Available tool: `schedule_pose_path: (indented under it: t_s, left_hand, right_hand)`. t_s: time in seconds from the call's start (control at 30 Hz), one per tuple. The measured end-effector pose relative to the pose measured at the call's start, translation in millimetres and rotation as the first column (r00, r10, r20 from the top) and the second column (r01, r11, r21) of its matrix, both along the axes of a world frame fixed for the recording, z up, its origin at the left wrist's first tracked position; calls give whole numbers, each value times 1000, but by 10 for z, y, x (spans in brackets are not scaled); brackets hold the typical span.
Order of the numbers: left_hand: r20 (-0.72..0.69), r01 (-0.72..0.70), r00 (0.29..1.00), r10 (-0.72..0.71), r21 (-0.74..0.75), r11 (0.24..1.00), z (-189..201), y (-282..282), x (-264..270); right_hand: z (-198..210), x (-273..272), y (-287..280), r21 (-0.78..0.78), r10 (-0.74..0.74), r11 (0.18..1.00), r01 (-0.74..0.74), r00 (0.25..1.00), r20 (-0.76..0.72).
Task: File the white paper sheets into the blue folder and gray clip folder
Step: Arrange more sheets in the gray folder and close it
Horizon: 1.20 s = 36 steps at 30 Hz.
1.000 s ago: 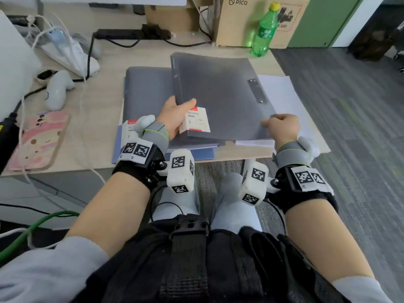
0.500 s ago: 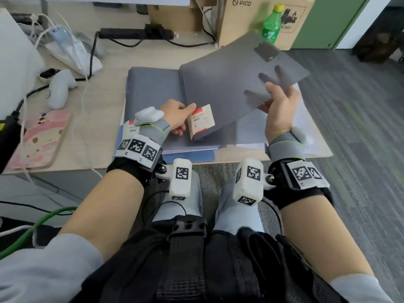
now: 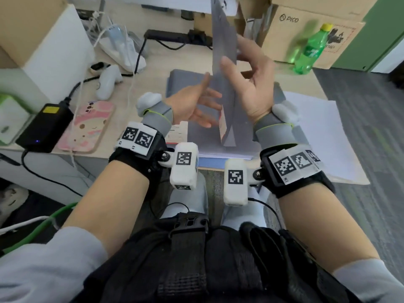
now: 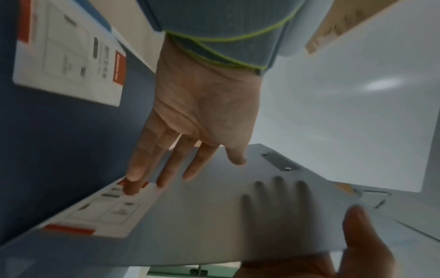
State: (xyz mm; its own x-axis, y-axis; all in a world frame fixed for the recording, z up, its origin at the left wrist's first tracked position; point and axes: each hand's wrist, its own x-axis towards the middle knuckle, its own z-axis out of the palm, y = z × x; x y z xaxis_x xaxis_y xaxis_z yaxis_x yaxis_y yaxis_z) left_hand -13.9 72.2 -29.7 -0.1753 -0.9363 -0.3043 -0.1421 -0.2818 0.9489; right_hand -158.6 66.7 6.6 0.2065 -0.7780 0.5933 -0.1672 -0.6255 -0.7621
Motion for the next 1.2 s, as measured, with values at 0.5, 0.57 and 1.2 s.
schedule_pose_path:
  t_s: [0.5,0.57,1.2]
  left_hand:
    - [-181,-355,930,320,-210,911,38,250,1272]
    - [-161,-368,924,347,-135,920,-88,271,1392]
    - [185,-407,910,372,216,887,-477,4,1577]
  right_hand:
    - [-387,899,-281,156,103,987,-50,931,-350]
    - [-505,969,-355,211,71,977,8,928,-365]
    - [-926,1004,-895,469,133,667,579,526,-840]
